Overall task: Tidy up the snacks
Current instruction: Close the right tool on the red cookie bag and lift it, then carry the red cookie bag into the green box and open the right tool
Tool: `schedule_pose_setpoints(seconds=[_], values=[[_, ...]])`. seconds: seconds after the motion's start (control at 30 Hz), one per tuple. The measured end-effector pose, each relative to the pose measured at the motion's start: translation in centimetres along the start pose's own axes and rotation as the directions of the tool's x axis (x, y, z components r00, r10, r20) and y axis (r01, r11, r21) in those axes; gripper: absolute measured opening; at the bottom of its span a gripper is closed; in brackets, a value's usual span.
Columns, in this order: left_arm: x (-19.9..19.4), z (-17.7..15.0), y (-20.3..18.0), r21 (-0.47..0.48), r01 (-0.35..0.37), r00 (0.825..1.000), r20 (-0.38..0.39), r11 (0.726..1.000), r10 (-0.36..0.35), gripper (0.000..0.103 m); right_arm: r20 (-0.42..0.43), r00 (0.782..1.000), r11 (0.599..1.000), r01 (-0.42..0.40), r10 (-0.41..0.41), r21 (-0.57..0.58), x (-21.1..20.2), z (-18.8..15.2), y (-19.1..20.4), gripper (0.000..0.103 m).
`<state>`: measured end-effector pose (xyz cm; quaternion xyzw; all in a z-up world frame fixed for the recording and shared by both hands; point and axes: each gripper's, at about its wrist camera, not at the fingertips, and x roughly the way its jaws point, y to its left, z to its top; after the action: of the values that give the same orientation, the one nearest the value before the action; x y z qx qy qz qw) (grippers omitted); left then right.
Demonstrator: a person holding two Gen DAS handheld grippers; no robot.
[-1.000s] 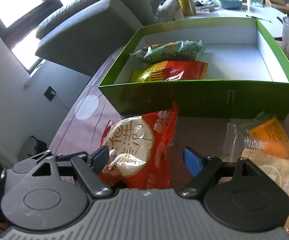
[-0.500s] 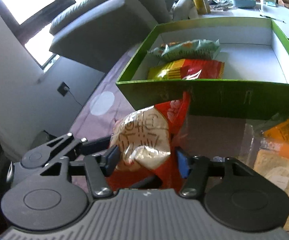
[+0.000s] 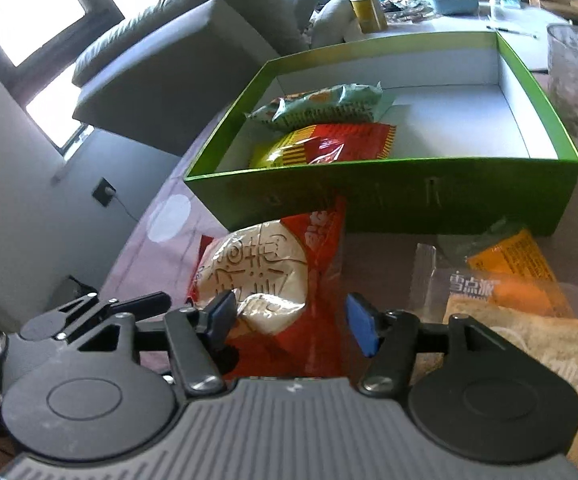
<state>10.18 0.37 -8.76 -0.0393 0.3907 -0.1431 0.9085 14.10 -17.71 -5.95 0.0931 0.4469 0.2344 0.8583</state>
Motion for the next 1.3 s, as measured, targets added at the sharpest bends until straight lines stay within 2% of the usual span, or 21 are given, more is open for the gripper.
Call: schedule_pose_setpoints(seconds=[0.07, 0.2, 0.27, 0.4, 0.5, 0.6, 0.8, 1.0, 1.2, 1.3], values=[[0.1, 0.0, -0.3, 0.019, -0.001, 1.0, -0.002, 1.0, 0.001, 0.092, 0.003, 1.0, 1.0, 0.016, -0.016, -0.022, 0.0, -0.1, 0.1, 0.055], [0.4, -0.4, -0.7, 0.04, 0.015, 1.0, -0.024, 0.999, -0.014, 0.092, -0.012, 1.0, 1.0, 0.002, -0.002, 0.004, 0.1, 0.1, -0.6, 0.054], [0.6, -0.5, -1.1, 0.051, 0.012, 1.0, -0.021, 0.999, -0.011, 0.097, -0.018, 1.0, 1.0, -0.001, 0.001, 0.007, 0.3, 0.2, -0.5, 0.054], [1.1, -0.7, -1.9, 0.094, 0.011, 1.0, -0.013, 0.995, -0.01, 0.098, -0.026, 1.0, 1.0, -0.001, 0.002, 0.007, 0.5, 0.3, -0.2, 0.055], [1.3, -0.5, -2.3, 0.101, 0.047, 0.999, -0.007, 0.994, -0.046, 0.095, -0.042, 0.999, 0.999, -0.033, 0.034, 0.023, 0.6, 0.5, -0.3, 0.053], [1.2, -0.3, -2.3, 0.087, 0.035, 0.999, 0.003, 0.996, -0.035, 0.092, -0.055, 0.997, 0.997, -0.06, 0.062, 0.042, 0.9, 0.6, -0.3, 0.051], [0.6, 0.3, -1.4, 0.055, 0.062, 0.998, 0.025, 0.997, -0.064, 0.08, -0.062, 0.996, 0.997, -0.064, 0.066, 0.039, 0.8, 0.6, 0.0, 0.054], [0.8, 0.3, -1.5, 0.072, 0.053, 0.998, 0.021, 0.996, -0.054, 0.081, -0.063, 0.996, 0.998, -0.061, 0.063, 0.034, 1.0, 0.7, 0.1, 0.06], [1.6, 0.3, -1.3, 0.075, 0.043, 0.999, 0.005, 0.996, -0.044, 0.089, -0.053, 0.998, 1.0, -0.022, 0.022, 0.012, 1.1, 0.7, 0.3, 0.069], [1.7, 0.3, -1.9, 0.102, 0.038, 0.999, 0.014, 0.994, -0.039, 0.086, -0.05, 0.998, 1.0, -0.029, 0.029, 0.005, 1.4, 0.8, 0.5, 0.069]])
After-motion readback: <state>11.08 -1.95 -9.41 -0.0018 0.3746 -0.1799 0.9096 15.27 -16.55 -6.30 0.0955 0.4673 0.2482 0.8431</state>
